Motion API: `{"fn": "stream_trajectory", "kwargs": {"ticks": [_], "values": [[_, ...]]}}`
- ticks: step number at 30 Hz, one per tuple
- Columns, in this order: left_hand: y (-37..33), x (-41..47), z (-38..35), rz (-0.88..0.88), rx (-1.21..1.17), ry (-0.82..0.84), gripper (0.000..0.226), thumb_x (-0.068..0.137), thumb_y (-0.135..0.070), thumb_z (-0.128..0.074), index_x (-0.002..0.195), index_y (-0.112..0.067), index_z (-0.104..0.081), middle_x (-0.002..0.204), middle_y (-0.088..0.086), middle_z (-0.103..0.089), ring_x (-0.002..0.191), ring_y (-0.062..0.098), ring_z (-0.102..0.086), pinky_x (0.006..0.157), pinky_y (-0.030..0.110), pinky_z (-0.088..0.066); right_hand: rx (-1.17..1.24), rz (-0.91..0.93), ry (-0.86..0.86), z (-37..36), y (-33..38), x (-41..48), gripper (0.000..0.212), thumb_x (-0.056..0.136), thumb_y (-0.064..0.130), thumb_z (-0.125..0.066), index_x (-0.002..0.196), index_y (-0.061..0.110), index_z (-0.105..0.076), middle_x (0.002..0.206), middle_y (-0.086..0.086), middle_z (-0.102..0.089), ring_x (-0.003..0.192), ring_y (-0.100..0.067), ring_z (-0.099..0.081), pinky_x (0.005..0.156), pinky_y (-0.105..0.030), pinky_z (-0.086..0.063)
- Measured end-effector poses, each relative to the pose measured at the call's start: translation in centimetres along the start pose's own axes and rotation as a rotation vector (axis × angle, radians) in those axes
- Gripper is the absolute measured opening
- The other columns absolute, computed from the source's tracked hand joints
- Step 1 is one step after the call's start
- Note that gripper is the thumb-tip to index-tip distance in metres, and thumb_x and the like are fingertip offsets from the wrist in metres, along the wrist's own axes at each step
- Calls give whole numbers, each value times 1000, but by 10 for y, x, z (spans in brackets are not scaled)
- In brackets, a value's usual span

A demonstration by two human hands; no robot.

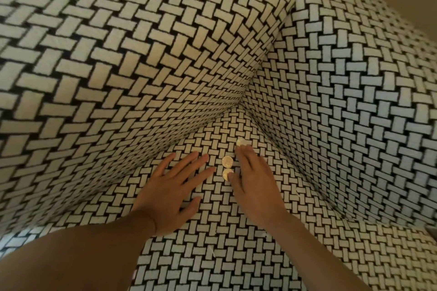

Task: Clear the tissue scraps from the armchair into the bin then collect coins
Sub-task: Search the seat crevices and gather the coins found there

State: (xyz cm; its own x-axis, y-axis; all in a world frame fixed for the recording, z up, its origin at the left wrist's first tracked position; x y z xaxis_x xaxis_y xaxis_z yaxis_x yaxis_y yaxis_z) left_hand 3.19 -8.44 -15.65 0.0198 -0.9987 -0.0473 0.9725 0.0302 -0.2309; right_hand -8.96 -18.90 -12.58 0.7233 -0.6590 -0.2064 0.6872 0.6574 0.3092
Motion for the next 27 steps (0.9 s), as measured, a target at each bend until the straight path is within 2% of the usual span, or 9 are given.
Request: {"fn": "stream_trajectory", "kwargs": {"ticks": [2, 6, 7, 9, 11, 15, 19, 23, 27], "values": [[0, 0, -1, -2, 10, 3, 62, 89, -46, -35, 148, -32, -23, 156, -6, -18, 144, 13, -13, 113, 45, -12, 52, -11, 3, -3, 5, -8, 53, 101, 34, -31, 149, 16, -21, 155, 4, -18, 145, -10, -5, 120, -29, -3], [0, 0, -1, -3, 9, -2, 63, 88, -46, -36, 148, -32, -23, 156, -5, -19, 144, 13, -14, 113, 45, -10, 186, -19, -100, -4, 16, -19, 39, 96, 28, -43, 133, 17, -47, 141, 2, -43, 138, -13, -28, 115, -38, -26], [0, 0, 0, -2, 10, -4, 63, 88, -46, -36, 148, -32, -23, 156, -5, -19, 144, 13, -14, 113, 45, -11, 261, -35, -110, -2, 17, -18, 34, 95, 26, -45, 128, 17, -51, 136, 3, -46, 133, -12, -34, 113, -34, -30], [1, 0, 0, -4, 8, -1, 64, 88, -45, -36, 148, -32, -22, 156, -5, -19, 144, 14, -14, 112, 46, -12, 451, -105, -98, 8, 13, -12, 25, 95, 19, -51, 119, 18, -56, 123, 4, -49, 116, -1, -44, 99, -13, -36], [1, -1, 0, -3, -8, -3, 64, 88, -45, -37, 149, -32, -21, 156, -5, -19, 144, 14, -15, 112, 46, -13, 548, -171, -86, 21, 3, 1, 23, 95, 16, -53, 117, 17, -58, 117, 4, -46, 106, 7, -45, 84, 1, -34], [1, 0, 2, -8, -15, -16, 64, 88, -45, -38, 149, -32, -21, 156, -5, -20, 144, 13, -14, 112, 46, -13, 396, -331, -60, 30, -29, 34, 41, 95, 26, -51, 134, 15, -47, 136, -3, -39, 130, -19, -32, 104, -19, -23], [1, 0, 2, -12, -20, -16, 64, 88, -44, -38, 148, -31, -23, 156, -5, -20, 144, 13, -14, 112, 46, -12, 419, -613, -22, 19, -47, 54, 62, 95, 41, -45, 149, 20, -22, 153, -15, -20, 140, -31, -18, 116, -46, -15], [0, 0, 2, -13, -16, -20, 63, 88, -45, -39, 148, -31, -25, 156, -5, -22, 144, 13, -14, 112, 45, -12, 306, -778, 30, 7, -39, 66, 67, 96, 50, -33, 151, 24, -7, 157, -12, -11, 144, -33, -5, 116, -47, 1], [0, 1, 2, -10, -9, -14, 63, 87, -44, -39, 148, -31, -25, 155, -5, -22, 144, 13, -14, 112, 45, -12, 197, -814, 38, 1, -39, 69, 65, 95, 54, -24, 151, 27, -4, 157, -9, -11, 144, -31, -3, 115, -49, 2]]}}
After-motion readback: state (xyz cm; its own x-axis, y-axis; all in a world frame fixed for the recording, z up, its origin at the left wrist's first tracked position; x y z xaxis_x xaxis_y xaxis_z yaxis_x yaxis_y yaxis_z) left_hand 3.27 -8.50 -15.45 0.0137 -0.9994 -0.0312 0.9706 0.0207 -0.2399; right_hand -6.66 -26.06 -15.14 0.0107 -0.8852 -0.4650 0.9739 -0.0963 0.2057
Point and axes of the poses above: each hand's wrist, its own x-axis towards the middle knuckle, its own z-axis out of the back of the hand, y = z × x, the point moved 6 cm from there along x, towards the middle knuckle
